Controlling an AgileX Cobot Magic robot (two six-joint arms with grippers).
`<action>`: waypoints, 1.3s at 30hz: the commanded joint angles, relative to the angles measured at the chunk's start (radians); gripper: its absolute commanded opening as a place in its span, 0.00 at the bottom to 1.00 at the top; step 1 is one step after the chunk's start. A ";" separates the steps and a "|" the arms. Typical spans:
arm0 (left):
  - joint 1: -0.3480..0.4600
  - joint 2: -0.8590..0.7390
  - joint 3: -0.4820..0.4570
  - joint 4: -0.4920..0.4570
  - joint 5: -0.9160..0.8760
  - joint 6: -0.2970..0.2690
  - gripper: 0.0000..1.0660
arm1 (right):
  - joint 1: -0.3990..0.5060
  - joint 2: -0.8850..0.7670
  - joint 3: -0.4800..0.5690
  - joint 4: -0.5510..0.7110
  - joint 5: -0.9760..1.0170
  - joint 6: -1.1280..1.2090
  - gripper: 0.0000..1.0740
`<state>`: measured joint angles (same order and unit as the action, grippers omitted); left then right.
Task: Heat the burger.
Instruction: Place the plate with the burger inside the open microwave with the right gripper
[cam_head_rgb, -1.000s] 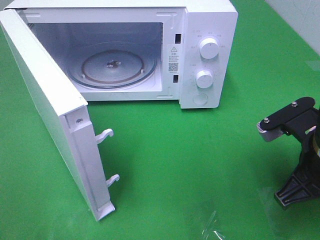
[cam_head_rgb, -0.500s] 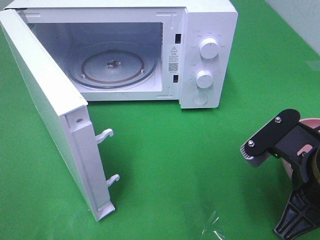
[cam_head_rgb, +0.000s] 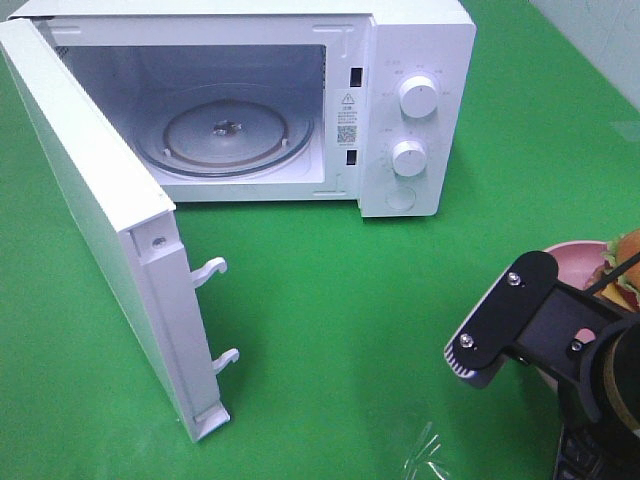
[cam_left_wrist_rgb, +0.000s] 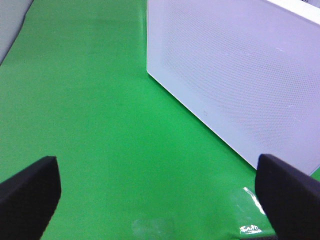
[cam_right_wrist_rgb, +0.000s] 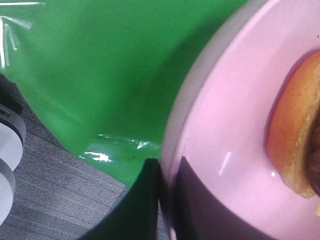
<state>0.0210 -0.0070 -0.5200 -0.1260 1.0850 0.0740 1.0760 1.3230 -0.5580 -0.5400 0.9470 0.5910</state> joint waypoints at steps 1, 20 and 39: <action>-0.005 -0.015 0.004 -0.001 -0.014 0.001 0.92 | 0.034 -0.008 0.005 -0.049 0.036 -0.003 0.01; -0.005 -0.015 0.004 -0.001 -0.014 0.001 0.92 | 0.053 -0.008 0.005 -0.157 -0.042 -0.208 0.01; -0.005 -0.015 0.004 -0.001 -0.014 0.001 0.92 | 0.053 -0.008 0.005 -0.237 -0.267 -0.525 0.02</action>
<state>0.0210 -0.0070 -0.5200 -0.1260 1.0850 0.0740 1.1290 1.3230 -0.5550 -0.7160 0.6860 0.0970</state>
